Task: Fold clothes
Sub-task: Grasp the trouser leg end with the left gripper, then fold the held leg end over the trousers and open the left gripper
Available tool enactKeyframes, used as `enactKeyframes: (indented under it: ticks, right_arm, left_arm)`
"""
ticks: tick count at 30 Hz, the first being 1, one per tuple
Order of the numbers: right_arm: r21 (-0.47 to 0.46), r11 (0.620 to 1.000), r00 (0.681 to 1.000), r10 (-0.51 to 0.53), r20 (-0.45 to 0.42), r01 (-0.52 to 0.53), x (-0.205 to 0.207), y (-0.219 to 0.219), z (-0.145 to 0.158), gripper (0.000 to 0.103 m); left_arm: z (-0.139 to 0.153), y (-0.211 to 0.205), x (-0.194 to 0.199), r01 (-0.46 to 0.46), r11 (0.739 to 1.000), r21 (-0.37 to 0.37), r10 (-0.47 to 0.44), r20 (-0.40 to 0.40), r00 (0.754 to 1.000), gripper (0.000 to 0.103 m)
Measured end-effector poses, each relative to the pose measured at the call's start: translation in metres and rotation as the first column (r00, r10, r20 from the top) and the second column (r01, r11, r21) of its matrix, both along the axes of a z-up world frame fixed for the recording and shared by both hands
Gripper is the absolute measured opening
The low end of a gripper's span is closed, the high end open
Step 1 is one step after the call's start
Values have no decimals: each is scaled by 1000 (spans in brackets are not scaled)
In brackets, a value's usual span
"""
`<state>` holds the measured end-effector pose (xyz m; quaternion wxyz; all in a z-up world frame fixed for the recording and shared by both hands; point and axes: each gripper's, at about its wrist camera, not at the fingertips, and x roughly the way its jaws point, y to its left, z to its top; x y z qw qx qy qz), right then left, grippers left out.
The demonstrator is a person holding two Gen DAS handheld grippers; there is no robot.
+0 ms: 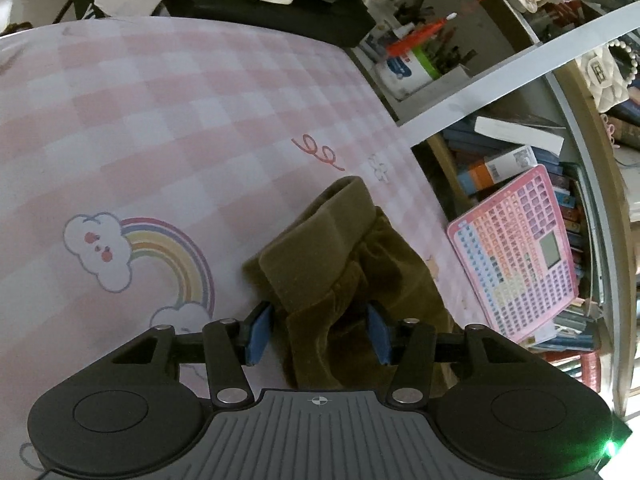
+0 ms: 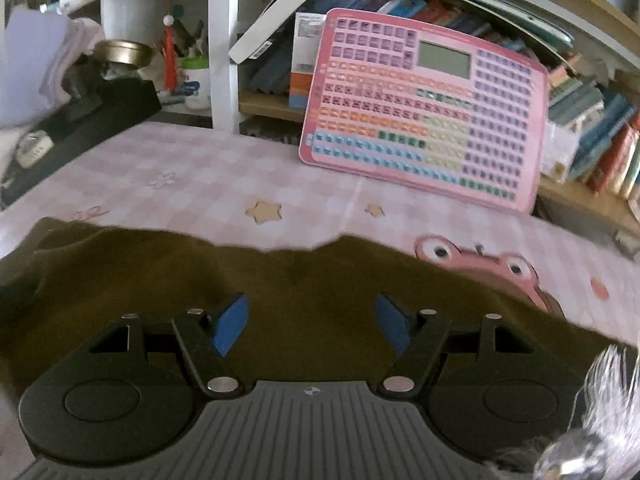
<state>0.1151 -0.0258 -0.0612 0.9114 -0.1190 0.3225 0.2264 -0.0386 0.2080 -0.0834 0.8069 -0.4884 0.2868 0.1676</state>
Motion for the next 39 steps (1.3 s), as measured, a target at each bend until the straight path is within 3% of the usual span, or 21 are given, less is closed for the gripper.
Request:
enactKeyframes:
  ticks: [5,11,17,26,29,30,34,38,39]
  right_arm:
    - [-62,998,1000,-16,-21,14,11,21,-18,74]
    - [-73,997,1000,23,0,-23,-26,17,-6,74]
    - [-147,976,987,158,-35,-161,-86,17,-6,73]
    - [-137,972,980,183,-81,-193,-109,8,-7,73]
    - [-149,964,975,212,-65,-219,-112,9,-8,72]
    - [-155,961,974,221,-56,-227,-113,9,-9,72]
    - [-147,959,971,238,-38,-241,-115,5,-11,71]
    - [-82,963,965,251,-72,-256,-107,-4,-11,72]
    - [-61,964,963,255,-85,-261,-104,-6,-11,73]
  left_arm:
    - [-1,3,-1,19,1000,-4,-19,11,1000,52]
    - [-3,4,-1,23,999,-23,-22,26,999,55]
    - [-1,2,1,4,1000,-18,-4,15,1000,55]
    - [0,-3,3,-25,1000,-8,25,1,1000,54]
    - [0,-3,2,-45,999,-16,45,-1,999,47]
    - [-1,-2,2,-61,998,-28,61,-10,998,37]
    - [-10,5,-1,-91,992,-84,91,-5,996,20]
    - [11,-8,-2,-60,998,10,59,26,998,15]
    - [22,-18,-1,-25,996,80,22,40,999,14]
